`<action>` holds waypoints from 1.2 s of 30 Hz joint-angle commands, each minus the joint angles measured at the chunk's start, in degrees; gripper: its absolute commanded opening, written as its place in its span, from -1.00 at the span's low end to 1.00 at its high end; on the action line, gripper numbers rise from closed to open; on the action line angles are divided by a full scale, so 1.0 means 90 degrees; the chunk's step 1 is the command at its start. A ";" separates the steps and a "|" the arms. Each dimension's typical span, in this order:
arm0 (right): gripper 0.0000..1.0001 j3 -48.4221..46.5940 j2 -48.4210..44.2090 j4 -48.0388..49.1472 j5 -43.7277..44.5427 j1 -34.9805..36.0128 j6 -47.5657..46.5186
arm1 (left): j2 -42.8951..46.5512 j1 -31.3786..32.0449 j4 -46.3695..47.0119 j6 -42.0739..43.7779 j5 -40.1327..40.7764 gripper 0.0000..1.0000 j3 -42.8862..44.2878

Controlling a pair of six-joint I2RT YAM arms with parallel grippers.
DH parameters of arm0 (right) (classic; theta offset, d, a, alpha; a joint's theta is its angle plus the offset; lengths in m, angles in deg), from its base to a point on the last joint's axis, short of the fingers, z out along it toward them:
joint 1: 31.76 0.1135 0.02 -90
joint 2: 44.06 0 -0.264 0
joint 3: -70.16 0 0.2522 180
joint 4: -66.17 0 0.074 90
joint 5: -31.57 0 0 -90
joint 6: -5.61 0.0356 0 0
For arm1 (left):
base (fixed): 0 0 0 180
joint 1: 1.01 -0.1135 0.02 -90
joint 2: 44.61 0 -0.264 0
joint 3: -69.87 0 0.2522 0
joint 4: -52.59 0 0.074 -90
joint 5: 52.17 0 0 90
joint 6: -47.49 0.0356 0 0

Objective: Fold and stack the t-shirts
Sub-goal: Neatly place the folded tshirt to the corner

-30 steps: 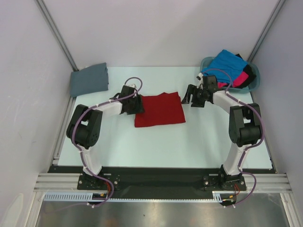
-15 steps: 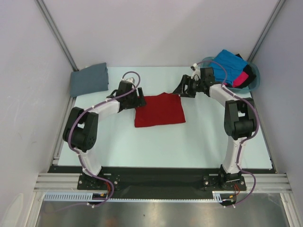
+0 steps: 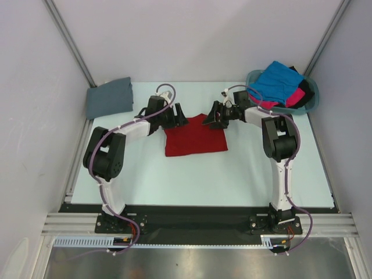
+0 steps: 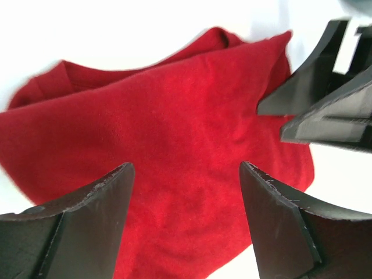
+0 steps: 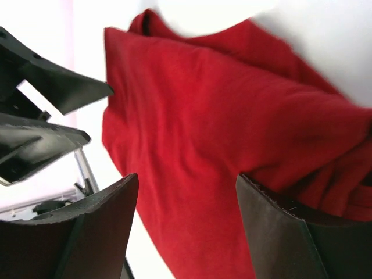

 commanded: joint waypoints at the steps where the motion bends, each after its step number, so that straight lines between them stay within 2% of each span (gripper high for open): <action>1: 0.49 -0.0362 0.0103 0.0092 0.0322 -0.0103 -0.0194 | -0.0243 0.0018 0.0270 -0.0103 -0.0316 0.58 0.0028; 9: 0.49 -0.0332 -0.0004 -0.0347 0.1084 -0.0211 -0.0595 | -0.0409 0.0018 -0.0705 0.0141 0.1019 0.59 -0.0099; 14: 0.49 -0.0264 -0.0228 -0.0582 0.1485 -0.0230 -0.0800 | -0.0127 0.0008 -0.1067 0.0326 0.1783 0.60 -0.0187; 18: 0.49 -0.0099 -0.0530 -0.0495 0.1505 -0.0211 -0.0879 | 0.0458 0.0018 -0.0785 0.0482 0.1716 0.60 -0.0372; 22: 0.49 0.0087 -0.0970 -0.0504 0.1476 -0.0143 -0.0918 | 0.1191 0.0057 -0.0297 0.0619 0.1034 0.61 -0.0568; 25: 0.50 0.0233 -0.1351 -0.0621 0.1446 -0.0035 -0.0928 | 0.1552 0.0096 -0.0491 0.0561 0.0730 0.61 -0.0451; 32: 0.50 0.0760 -0.1937 -0.0709 0.1417 0.0121 -0.0811 | 0.1710 0.0145 -0.0863 0.0073 0.0056 0.62 -0.0849; 36: 0.50 0.1082 -0.2123 -0.0700 0.1514 0.0180 -0.0840 | 0.1652 0.0223 -0.0746 -0.0093 0.0201 0.63 -0.1378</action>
